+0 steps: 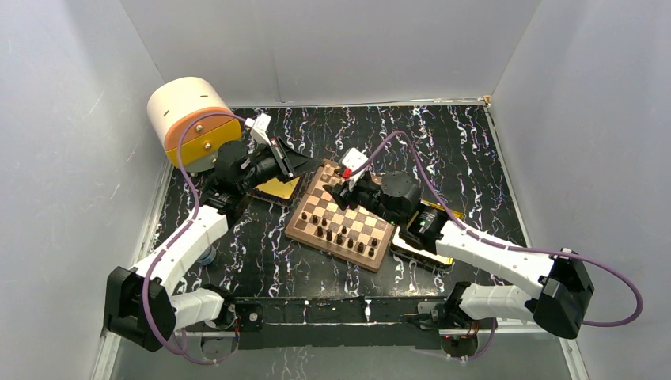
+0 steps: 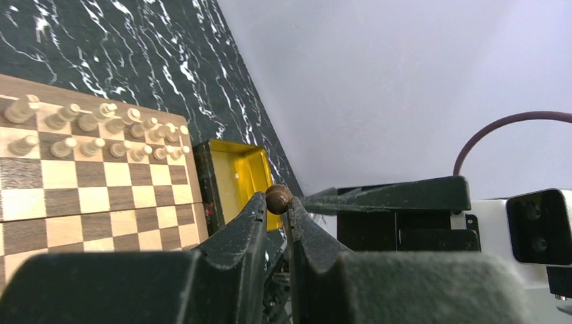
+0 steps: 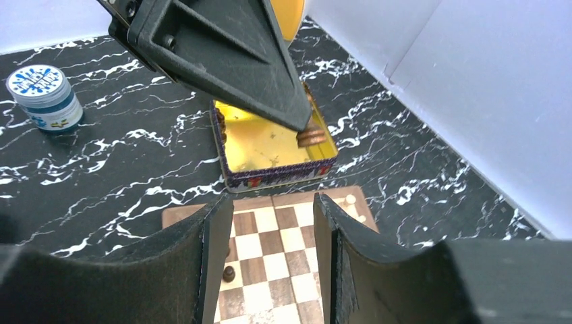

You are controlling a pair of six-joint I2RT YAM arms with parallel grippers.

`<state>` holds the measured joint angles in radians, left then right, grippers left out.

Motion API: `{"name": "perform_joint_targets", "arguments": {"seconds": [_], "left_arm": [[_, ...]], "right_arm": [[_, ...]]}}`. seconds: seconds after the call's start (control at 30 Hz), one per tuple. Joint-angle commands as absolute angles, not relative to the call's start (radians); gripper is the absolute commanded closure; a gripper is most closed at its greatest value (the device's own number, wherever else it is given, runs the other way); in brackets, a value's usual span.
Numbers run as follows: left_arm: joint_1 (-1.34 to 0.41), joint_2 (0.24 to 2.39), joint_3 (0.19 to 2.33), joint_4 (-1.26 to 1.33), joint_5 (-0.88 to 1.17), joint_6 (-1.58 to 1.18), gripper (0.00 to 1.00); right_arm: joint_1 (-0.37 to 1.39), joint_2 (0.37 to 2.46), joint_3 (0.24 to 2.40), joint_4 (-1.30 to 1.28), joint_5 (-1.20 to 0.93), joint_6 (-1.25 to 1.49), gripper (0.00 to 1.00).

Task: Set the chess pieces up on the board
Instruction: Place the chess piece on the chessboard.

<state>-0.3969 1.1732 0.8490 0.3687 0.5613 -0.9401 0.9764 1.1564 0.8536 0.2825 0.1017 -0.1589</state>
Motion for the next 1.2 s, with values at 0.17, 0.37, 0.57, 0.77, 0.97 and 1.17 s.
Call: {"name": "perform_joint_targets", "arguments": {"seconds": [0.17,0.37,0.57,0.77,0.97,1.17], "left_arm": [[-0.403,1.179,0.865,0.401,0.704,-0.931,1.0],[-0.405,1.193,0.853,0.423,0.748,-0.952,1.0],[-0.405,1.189,0.854,0.405,0.755,-0.934,1.0],[-0.405,1.189,0.859,0.387,0.757,-0.93,1.0],[-0.405,1.195,0.883,0.341,0.747,-0.923,0.9],[-0.404,1.188,0.928,0.272,0.715,-0.905,0.67]], "right_arm": [[0.977,1.161,0.885,0.427,0.073,-0.344,0.48],[0.976,1.194,0.909,0.431,0.063,-0.366,0.53],[0.976,1.207,0.915,0.454,0.041,-0.373,0.6],[0.976,1.216,0.909,0.472,0.037,-0.4,0.8],[0.977,1.203,0.883,0.473,0.026,-0.428,1.0],[0.977,1.157,0.831,0.474,0.021,-0.431,1.0]]}}
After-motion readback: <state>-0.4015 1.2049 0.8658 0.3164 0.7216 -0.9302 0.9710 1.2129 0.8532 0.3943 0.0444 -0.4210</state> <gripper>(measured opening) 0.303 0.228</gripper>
